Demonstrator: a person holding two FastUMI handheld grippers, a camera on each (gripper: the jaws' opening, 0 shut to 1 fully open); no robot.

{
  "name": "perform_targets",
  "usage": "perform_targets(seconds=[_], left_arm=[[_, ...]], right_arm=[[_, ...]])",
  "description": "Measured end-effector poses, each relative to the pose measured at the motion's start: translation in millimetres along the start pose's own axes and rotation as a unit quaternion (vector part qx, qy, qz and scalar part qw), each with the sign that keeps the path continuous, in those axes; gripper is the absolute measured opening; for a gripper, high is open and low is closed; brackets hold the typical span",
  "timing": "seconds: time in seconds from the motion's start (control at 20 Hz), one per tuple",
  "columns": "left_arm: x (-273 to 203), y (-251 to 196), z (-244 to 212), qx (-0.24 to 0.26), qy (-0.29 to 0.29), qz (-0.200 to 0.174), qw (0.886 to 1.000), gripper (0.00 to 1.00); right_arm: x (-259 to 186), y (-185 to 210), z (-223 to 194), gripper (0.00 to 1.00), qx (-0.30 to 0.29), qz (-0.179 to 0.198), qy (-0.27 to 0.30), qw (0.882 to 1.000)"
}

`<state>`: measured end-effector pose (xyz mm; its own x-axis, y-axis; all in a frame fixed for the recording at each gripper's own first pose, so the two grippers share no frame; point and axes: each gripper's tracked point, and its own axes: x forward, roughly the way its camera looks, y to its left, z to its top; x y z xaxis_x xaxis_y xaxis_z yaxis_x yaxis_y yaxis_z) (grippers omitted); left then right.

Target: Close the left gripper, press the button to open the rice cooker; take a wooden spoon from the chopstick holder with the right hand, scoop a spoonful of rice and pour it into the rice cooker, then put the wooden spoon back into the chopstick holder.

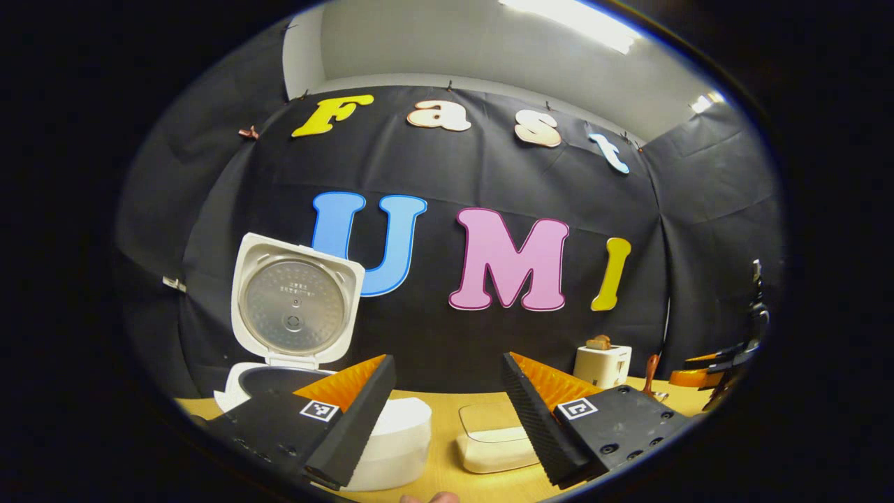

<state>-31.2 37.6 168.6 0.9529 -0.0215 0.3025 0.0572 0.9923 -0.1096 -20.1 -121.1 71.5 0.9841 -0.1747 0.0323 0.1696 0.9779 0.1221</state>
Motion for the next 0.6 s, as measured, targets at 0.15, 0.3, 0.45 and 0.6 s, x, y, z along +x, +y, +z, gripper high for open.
perform_targets(seconds=[0.15,0.3,0.45,0.6], left_arm=[[-2.3,3.3,-3.5,-0.026,-0.001,-0.001,1.0,0.98],[-4.7,12.5,-6.3,-0.027,-0.002,0.011,1.0,0.96],[-7.2,19.1,-9.8,-0.023,-0.002,0.02,1.0,0.95],[-9.3,24.9,-12.4,-0.027,0.0,0.024,0.999,0.95]], right_arm=[[23.5,-21.3,-9.6,0.92,0.062,-0.007,0.026,0.998],[48.5,-20.4,-18.3,0.92,0.082,-0.009,0.048,0.995],[75.0,-18.6,-34.2,0.92,0.081,-0.017,0.079,0.993],[96.6,-19.9,-46.5,0.78,0.115,-0.028,0.101,0.988]])
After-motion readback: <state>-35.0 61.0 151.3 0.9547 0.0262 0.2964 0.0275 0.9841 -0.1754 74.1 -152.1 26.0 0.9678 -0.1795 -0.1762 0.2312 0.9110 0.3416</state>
